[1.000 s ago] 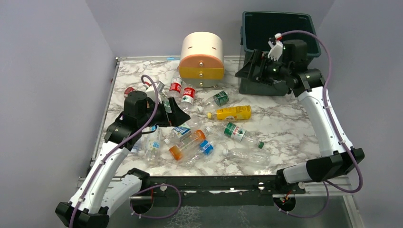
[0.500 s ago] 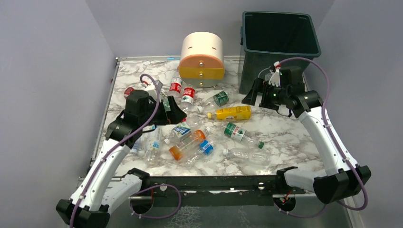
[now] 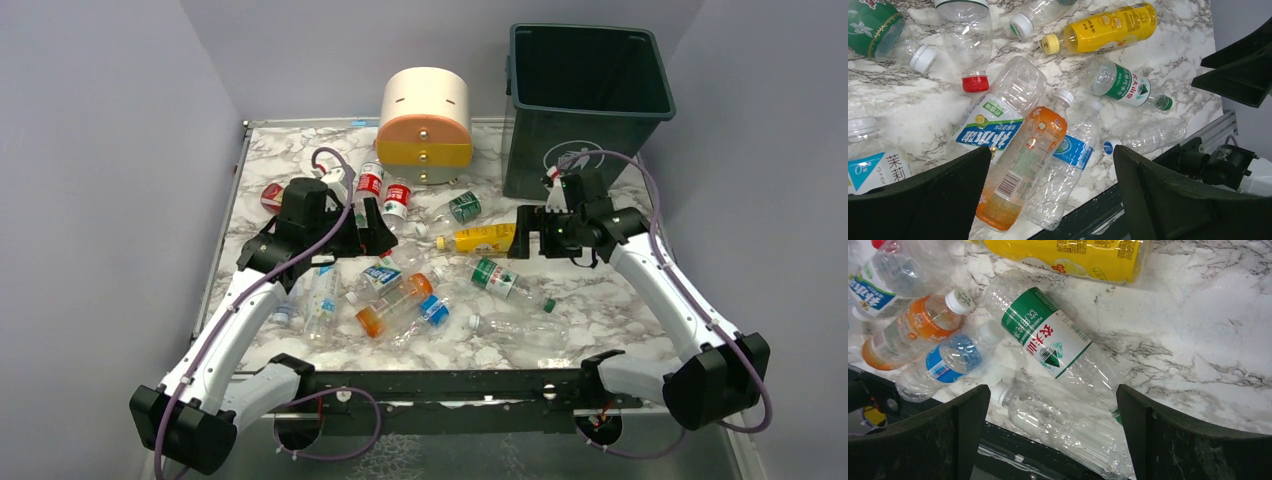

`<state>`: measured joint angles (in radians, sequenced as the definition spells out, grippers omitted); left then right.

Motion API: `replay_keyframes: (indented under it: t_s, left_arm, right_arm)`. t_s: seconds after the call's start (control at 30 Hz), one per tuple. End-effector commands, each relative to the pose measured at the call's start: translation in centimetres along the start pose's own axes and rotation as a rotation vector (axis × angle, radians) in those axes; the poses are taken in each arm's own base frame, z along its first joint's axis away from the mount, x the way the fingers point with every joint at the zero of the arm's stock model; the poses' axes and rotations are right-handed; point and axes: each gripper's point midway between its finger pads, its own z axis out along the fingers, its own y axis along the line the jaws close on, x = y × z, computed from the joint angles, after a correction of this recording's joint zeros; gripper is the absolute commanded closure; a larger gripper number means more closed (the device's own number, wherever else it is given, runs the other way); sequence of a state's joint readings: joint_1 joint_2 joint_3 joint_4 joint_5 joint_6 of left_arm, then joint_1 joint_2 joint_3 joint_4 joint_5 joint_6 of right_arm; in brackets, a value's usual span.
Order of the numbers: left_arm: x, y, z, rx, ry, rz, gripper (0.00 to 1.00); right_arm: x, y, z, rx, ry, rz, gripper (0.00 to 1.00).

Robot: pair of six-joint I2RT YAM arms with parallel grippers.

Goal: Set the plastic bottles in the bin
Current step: Pick up the plastic bottle at the center of the board.

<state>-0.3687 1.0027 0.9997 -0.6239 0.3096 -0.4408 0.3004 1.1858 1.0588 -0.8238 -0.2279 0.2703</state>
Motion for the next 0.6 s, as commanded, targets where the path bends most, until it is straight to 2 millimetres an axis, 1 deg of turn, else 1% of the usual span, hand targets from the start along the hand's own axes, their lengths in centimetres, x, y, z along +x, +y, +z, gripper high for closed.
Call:
replay_keyframes:
  t_s: [0.0,0.1,0.17,0.3,0.4,0.47,0.57]
  left_arm:
    - [-0.6,-1.1,0.2,0.059,-0.01,0.04,0.01]
    - [-1.2,-1.2,0.3,0.057,0.004,0.077,0.01]
    - [-1.4,-0.9,0.4,0.038,0.005,0.087,0.01]
    - [-0.8,-0.2,0.4,0.016,0.007,0.093,0.01]
    - [-0.2,0.2,0.4,0.007,0.018,0.103,0.01]
    - [0.2,0.6,0.5,-0.005,0.029,0.111,0.01]
    - [0.5,0.7,0.5,-0.001,0.043,0.128,0.01]
  right_arm:
    - [0.0,-0.5,1.5,0.056,0.026,-0.123,0.0]
    - [0.9,0.6,3.1,0.059,0.077,-0.178,0.02]
    - [1.5,1.6,4.1,0.069,0.109,-0.213,0.06]
    - [2.7,2.3,5.3,0.108,0.151,-0.27,0.07]
    - [3.1,1.8,5.7,0.136,0.15,-0.298,0.06]
    - [3.0,2.0,6.0,0.136,0.153,-0.305,0.06]
    - [3.6,1.8,7.1,0.171,0.192,-0.312,0.06]
